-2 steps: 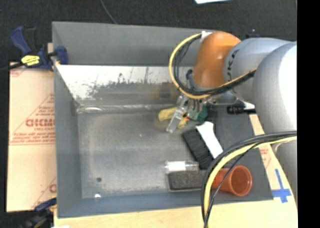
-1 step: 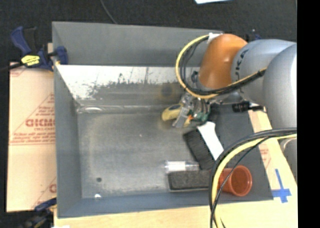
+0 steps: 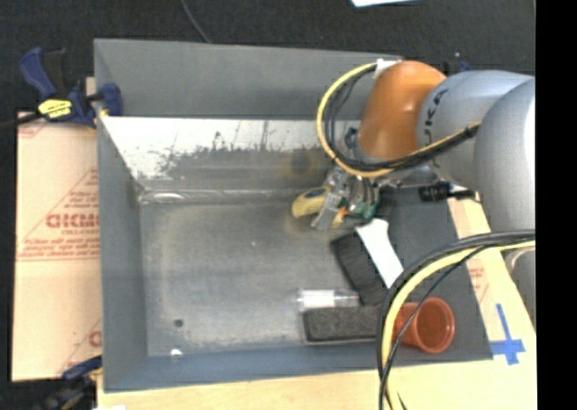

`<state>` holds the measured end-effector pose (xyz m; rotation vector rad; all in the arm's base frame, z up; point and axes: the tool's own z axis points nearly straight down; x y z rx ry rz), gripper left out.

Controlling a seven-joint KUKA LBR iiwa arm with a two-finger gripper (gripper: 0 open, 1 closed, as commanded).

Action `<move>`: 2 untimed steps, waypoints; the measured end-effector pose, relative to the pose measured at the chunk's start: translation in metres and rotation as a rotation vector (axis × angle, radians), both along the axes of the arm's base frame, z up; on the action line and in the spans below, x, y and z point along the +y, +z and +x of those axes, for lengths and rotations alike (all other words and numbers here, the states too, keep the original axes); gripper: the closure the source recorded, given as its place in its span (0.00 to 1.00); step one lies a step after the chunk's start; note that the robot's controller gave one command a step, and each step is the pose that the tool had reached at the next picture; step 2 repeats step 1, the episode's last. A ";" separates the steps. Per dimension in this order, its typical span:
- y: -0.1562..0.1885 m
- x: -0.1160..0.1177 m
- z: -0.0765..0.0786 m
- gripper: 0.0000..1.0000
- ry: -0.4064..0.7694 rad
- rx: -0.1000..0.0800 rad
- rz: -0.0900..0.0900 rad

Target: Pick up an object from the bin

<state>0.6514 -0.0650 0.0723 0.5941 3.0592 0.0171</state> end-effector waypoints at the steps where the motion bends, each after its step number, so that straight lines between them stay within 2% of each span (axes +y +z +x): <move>1: 0.019 0.000 -0.001 1.00 0.001 0.002 0.000; 2: 0.019 0.000 -0.001 1.00 0.001 0.002 0.000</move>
Offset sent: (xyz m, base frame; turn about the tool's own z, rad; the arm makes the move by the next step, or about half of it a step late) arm -0.0015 0.0002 0.0645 -0.0005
